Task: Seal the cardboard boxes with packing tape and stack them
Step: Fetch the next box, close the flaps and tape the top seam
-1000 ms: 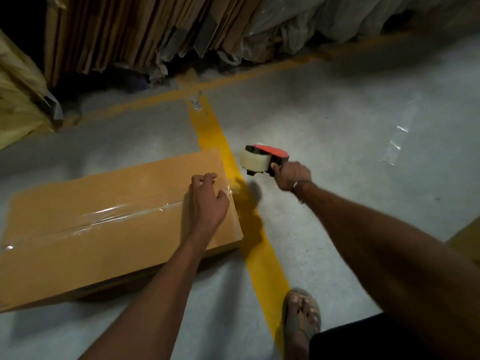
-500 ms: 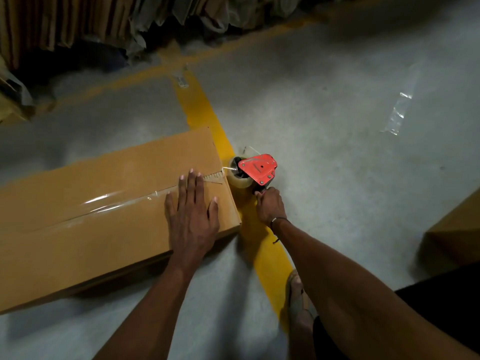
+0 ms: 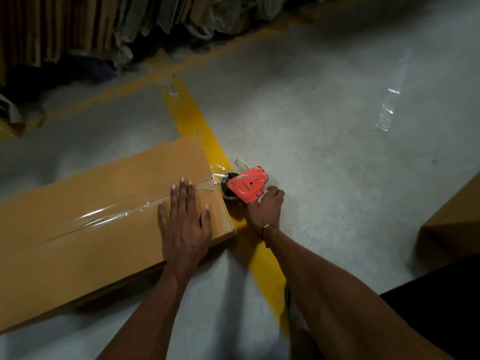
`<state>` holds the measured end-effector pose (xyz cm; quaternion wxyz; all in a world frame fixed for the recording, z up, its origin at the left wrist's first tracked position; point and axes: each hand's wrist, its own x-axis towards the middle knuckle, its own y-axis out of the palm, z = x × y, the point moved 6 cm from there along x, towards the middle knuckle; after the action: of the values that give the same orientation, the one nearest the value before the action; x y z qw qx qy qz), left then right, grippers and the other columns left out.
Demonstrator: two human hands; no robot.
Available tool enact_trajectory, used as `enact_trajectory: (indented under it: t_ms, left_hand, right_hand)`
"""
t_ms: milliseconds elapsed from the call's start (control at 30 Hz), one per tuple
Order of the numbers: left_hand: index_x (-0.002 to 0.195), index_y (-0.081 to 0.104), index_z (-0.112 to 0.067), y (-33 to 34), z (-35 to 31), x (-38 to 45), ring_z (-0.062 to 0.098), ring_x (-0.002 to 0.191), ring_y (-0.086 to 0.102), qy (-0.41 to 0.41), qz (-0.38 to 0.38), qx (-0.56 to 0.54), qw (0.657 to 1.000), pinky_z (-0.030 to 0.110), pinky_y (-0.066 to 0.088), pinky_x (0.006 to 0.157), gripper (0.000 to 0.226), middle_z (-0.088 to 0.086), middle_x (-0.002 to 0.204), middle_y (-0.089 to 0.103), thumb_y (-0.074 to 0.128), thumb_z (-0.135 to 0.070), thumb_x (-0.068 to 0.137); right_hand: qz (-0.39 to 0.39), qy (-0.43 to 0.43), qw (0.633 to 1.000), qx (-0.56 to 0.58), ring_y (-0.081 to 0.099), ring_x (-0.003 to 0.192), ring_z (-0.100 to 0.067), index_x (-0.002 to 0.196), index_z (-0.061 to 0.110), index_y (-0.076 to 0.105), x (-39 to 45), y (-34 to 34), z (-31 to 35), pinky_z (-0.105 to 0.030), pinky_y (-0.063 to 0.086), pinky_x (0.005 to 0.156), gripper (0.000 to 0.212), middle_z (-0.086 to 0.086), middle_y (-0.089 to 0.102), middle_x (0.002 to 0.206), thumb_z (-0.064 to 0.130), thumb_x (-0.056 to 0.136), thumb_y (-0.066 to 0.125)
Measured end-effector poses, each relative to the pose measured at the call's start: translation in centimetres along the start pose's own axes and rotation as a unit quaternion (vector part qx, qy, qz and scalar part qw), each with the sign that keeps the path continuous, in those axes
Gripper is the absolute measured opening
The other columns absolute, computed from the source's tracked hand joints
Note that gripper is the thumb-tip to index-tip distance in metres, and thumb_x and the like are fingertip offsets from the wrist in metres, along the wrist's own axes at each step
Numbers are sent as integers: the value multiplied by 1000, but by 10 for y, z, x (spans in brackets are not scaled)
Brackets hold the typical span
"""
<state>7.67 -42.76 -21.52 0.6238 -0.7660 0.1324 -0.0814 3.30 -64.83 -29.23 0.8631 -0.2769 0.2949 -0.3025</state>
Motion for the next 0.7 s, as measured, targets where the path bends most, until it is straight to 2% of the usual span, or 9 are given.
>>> enact_trajectory:
  t_ms: [67,167,233,333,433,533,633,700]
  left_hand:
    - [167,5,-22,-2,0,0,15,161,-5,-1,-2,0,1000,51,5,129,70,-5,175,-4,17,-55,107]
    - [167,7,-21,-2,-1,0,14,161,-5,-5,-3,1,1000,51,5,129,70,-5,175,-4,17,-55,107]
    - [167,7,-20,-2,0,1,16,161,-5,-2,2,4,1000,54,7,129,71,-4,175,-5,17,-55,106]
    - [167,3,-18,-2,1,-1,20,161,-6,28,12,17,999,56,6,128,82,0,175,-7,22,-59,99]
    - [167,7,-15,-3,1,-4,25,161,-3,50,2,56,997,55,7,127,87,5,175,-4,22,-59,93]
    - [167,9,-13,-2,1,-4,26,161,-4,47,2,61,997,56,7,126,80,7,175,-5,19,-49,96]
    - [167,7,-15,0,1,-3,25,161,-3,48,-9,57,997,56,9,126,77,5,175,-4,26,-45,98]
    - [167,2,-18,2,3,-1,22,161,-5,45,-15,40,998,54,9,126,82,2,175,-6,31,-51,98]
  right_hand:
    - [-91,-38,994,50,47,116,-34,126,2,48,-13,-11,25,-43,45,100,44,-17,46,127,6,83,55]
    - [-145,-118,974,130,49,118,-21,129,11,52,-36,-25,79,-33,44,99,37,-6,53,128,10,92,50]
    - [-142,-188,961,145,51,118,-17,128,13,55,-53,-31,115,-30,43,100,34,-3,58,127,8,95,49]
    - [-57,-259,961,75,48,132,-22,142,9,49,-71,-8,143,-32,37,112,42,-9,54,142,15,101,46]
    - [34,-235,971,-12,43,141,-31,154,2,35,-77,25,136,-38,34,116,55,-18,44,154,28,107,41]
    - [46,-214,975,-39,46,137,-34,155,-2,31,-76,33,131,-39,38,110,58,-20,45,153,27,106,42]
    - [22,-202,978,-52,59,119,-36,144,-1,45,-70,30,138,-43,47,94,53,-20,60,134,35,105,46]
    - [19,-179,982,-59,63,107,-38,125,2,56,-61,28,141,-42,47,81,50,-20,67,117,46,103,48]
